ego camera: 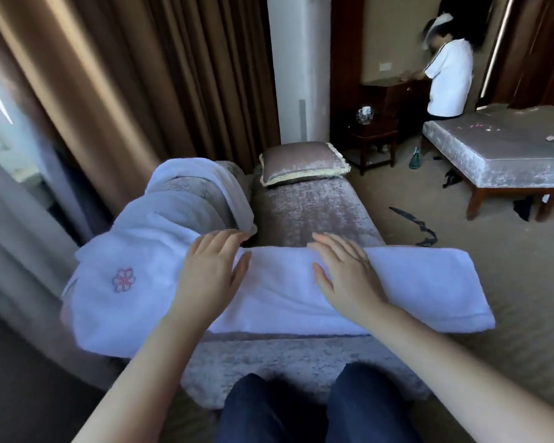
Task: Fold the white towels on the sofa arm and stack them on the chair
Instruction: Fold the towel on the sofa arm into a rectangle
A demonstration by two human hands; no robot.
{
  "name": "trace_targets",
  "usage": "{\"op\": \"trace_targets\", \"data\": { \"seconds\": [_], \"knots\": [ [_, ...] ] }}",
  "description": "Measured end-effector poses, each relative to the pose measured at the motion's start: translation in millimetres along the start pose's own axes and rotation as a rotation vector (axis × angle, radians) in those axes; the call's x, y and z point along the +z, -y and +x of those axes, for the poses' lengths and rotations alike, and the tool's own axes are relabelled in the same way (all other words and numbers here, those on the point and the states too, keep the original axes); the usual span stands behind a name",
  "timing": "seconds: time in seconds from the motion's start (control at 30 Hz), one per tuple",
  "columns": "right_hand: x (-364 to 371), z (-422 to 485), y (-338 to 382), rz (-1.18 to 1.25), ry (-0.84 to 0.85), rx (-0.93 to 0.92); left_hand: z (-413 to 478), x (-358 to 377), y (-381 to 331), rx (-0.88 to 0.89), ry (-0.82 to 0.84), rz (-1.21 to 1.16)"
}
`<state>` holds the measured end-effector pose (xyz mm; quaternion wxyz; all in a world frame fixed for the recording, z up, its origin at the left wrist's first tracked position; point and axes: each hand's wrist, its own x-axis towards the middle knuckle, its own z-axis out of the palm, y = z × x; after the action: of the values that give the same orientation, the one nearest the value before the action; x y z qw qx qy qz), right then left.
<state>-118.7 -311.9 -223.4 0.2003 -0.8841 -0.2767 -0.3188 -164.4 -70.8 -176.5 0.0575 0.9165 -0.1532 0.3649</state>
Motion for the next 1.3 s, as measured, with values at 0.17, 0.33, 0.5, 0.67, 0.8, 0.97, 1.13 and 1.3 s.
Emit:
{"op": "trace_targets", "data": {
  "seconds": [0.17, 0.33, 0.5, 0.67, 0.8, 0.97, 1.13, 1.3],
  "knots": [
    [46, 30, 94, 0.177, -0.124, -0.346, -77, -50, 81, -0.240, 0.004, 0.232],
    [82, 39, 152, 0.232, -0.046, -0.614, -149, -79, 139, -0.398, 0.053, 0.349],
    [101, 43, 179, 0.081, 0.085, -0.718, -188, -67, 162, -0.479, 0.200, 0.240],
    [123, 52, 191, -0.014, 0.024, -0.612, -198, -57, 167, -0.499, 0.209, 0.117],
    [117, 69, 199, 0.070, -0.018, -0.547, -189, -56, 176, -0.454, 0.111, 0.112],
    [92, 115, 214, 0.172, 0.019, -0.204, -176, -55, 187, -0.487, 0.001, 0.034],
    [102, 124, 209, 0.053, 0.241, -0.336, -159, -63, 193, -0.502, -0.093, -0.085],
    [105, 104, 211, 0.029, 0.146, -0.769, -140, -74, 191, -0.674, -0.255, -0.255]
  ]
}}
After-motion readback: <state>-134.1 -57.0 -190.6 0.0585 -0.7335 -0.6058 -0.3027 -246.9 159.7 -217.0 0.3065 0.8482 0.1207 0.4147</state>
